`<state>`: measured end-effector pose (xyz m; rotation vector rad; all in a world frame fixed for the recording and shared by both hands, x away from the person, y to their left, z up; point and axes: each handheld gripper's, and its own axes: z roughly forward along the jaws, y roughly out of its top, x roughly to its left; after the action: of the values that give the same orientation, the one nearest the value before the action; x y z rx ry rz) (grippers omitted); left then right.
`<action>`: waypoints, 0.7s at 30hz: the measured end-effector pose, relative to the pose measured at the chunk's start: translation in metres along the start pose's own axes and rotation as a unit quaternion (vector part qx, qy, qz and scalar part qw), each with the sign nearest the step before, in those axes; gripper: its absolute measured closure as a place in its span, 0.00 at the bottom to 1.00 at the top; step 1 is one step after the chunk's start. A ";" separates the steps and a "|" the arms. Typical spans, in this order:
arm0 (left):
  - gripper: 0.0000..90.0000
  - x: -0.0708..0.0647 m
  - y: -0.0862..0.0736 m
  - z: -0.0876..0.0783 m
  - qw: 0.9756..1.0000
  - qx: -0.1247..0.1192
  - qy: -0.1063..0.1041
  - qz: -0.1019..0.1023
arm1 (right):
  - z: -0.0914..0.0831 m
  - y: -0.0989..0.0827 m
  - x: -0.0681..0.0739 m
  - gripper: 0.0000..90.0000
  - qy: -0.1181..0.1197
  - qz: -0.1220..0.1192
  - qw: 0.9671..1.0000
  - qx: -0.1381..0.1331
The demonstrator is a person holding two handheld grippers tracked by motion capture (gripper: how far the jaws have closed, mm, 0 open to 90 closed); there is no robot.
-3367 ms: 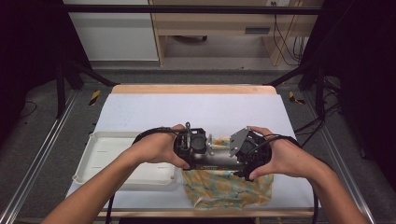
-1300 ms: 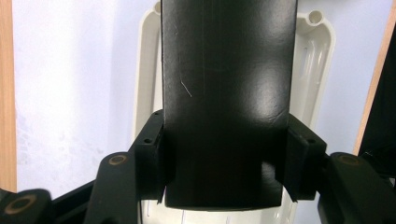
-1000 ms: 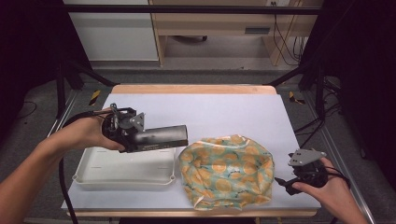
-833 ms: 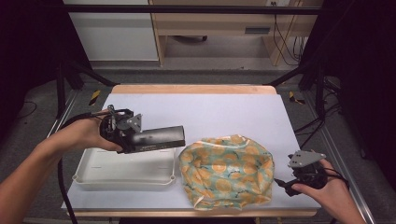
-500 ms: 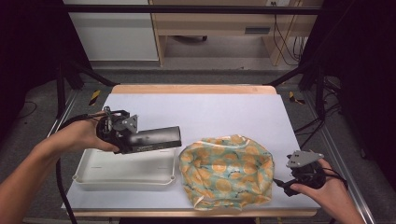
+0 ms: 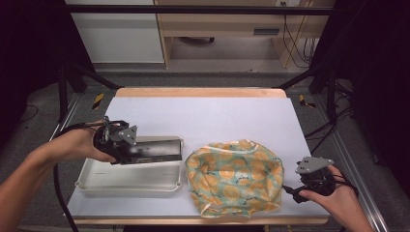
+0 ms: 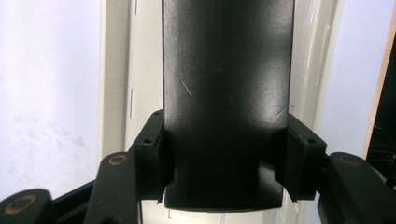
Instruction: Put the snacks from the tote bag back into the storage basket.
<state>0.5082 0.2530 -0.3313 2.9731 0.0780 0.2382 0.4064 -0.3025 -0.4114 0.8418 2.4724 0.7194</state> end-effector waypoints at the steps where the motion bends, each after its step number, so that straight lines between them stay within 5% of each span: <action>1: 0.48 0.000 -0.001 0.000 1.000 0.002 -0.001 0.001 | 0.000 0.000 0.000 0.09 0.001 0.001 1.000 0.001; 21: 0.48 0.006 -0.012 0.020 1.000 0.007 -0.019 0.016 | -0.004 -0.004 0.005 0.10 -0.006 0.009 1.000 0.006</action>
<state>0.5165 0.2623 -0.3514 2.9935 0.0276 0.1848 0.3988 -0.3028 -0.4121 0.8698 2.4629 0.7047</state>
